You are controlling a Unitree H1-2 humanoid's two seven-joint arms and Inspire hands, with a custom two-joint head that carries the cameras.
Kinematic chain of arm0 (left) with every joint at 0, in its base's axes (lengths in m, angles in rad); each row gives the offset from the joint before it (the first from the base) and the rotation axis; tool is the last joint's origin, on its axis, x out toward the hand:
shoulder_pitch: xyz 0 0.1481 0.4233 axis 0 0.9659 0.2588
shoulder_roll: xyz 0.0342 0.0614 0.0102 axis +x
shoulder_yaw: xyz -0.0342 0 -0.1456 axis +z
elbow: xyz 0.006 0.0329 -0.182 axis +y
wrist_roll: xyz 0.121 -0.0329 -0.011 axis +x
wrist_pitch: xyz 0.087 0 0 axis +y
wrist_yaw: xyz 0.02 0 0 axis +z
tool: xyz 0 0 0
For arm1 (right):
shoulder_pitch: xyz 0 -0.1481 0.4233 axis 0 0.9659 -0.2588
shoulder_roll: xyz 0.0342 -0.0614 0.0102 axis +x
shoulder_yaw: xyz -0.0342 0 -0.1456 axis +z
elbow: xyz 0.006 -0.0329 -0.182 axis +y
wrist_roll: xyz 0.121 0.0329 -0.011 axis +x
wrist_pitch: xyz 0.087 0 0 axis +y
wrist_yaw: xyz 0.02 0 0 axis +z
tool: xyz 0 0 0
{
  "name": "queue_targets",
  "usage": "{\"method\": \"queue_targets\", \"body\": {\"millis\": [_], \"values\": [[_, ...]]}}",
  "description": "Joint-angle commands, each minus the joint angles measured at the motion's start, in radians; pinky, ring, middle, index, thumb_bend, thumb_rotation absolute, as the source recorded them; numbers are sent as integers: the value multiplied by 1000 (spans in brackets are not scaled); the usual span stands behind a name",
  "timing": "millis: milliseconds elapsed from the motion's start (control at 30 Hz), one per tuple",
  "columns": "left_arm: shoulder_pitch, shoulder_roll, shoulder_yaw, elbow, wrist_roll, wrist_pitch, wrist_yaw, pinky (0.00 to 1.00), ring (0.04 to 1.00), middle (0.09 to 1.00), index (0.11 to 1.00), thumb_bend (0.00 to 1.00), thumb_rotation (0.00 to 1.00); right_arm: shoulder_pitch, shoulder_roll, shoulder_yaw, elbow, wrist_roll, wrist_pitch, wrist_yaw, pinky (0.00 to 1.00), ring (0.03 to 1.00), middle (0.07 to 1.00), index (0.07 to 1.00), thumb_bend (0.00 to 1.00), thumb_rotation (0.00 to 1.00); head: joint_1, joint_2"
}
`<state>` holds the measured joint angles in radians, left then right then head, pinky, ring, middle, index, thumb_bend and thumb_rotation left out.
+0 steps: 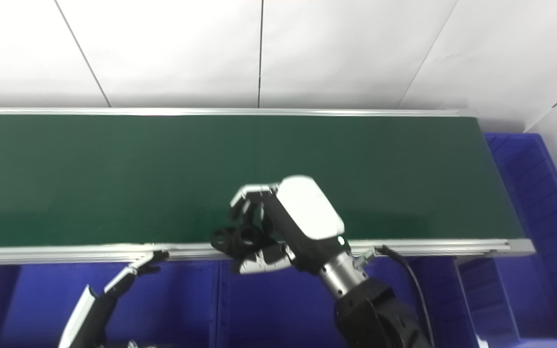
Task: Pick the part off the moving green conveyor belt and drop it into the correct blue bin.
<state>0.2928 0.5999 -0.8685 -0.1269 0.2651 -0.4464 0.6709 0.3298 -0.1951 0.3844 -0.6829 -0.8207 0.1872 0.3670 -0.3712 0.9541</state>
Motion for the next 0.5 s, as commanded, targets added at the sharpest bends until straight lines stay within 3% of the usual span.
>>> {"method": "queue_targets", "body": {"millis": [0,133,333,367,467], "values": [[10,1,32,-36,-19,-24,-36,767,841,869,835,606,293,63,7,-8,-6,-8,-39,-58,273,358,485,540,509,0,-8,15],[30,-14,86,-55,-62,-24,-118,746,847,880,838,610,301,153,1,-14,48,-24,-82,-141,165,387,497,487,517,0,-23,35],[49,-50,158,-61,-89,-24,-218,755,856,888,840,620,293,206,-22,-31,177,-32,-135,-259,179,382,499,486,517,0,-44,56],[51,-56,166,-57,-84,-24,-223,752,852,886,839,622,311,203,-26,-34,200,-35,-136,-269,157,295,485,486,522,0,-43,55],[61,-71,187,-56,-89,-24,-252,750,853,888,839,626,331,198,-32,-41,252,-41,-126,-289,154,235,475,486,527,0,-41,61]]}}
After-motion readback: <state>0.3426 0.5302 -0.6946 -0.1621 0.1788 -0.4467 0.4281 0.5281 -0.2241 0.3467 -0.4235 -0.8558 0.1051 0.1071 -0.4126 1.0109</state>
